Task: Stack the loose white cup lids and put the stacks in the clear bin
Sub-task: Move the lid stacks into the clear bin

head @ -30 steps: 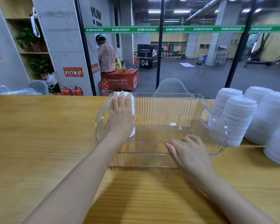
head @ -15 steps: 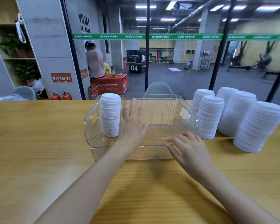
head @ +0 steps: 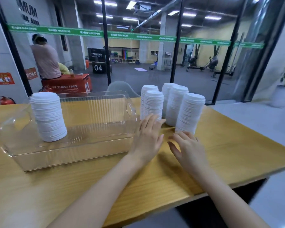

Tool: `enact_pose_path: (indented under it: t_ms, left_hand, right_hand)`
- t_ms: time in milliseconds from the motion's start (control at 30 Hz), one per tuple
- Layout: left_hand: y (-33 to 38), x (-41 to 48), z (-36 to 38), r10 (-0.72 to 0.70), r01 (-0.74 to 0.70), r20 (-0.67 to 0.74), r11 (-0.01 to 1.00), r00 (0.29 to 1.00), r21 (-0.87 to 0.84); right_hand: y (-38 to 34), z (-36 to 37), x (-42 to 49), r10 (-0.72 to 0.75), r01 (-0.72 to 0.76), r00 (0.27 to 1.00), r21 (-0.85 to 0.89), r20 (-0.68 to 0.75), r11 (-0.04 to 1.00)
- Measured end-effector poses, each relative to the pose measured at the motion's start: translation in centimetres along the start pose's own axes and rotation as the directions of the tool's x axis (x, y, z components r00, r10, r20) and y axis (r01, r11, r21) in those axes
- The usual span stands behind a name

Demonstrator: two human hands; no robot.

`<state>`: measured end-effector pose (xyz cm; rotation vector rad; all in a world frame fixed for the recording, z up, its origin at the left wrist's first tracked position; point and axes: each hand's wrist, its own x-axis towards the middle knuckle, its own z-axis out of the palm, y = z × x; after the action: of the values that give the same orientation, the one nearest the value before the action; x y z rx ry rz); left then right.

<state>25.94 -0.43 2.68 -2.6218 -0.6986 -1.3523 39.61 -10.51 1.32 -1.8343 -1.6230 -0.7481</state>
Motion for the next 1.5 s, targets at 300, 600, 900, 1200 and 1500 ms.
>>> enact_pose_path:
  t_ms: [300, 600, 900, 1200, 1500]
  left_hand:
    - [1.2, 2.6, 6.5, -0.133, 0.146, 0.16, 0.987, 0.978, -0.071]
    - [0.2, 1.4, 7.7, -0.224, 0.237, 0.132, 0.967, 0.966, -0.091]
    - [0.1, 1.2, 7.8, -0.257, 0.271, 0.19, 0.961, 0.948, -0.053]
    - [0.3, 1.2, 7.6, -0.269, 0.289, 0.228, 0.955, 0.936, -0.062]
    - [1.1, 1.2, 6.4, -0.199, 0.222, 0.189, 0.968, 0.962, -0.114]
  right_hand:
    - [5.7, 0.3, 1.4, 0.344, -0.347, 0.921, -0.021, 0.183, 0.938]
    - [9.4, 3.6, 3.8, 0.617, -0.695, 0.68, 0.08, 0.396, 0.715]
    - [9.5, 5.5, 5.3, 0.628, -0.729, 0.671, 0.196, 0.395, 0.656]
    - [9.0, 5.1, 4.6, 0.607, -0.704, 0.695, 0.19, 0.387, 0.685]
    - [6.4, 2.2, 2.2, 0.565, -0.667, 0.722, 0.188, 0.399, 0.721]
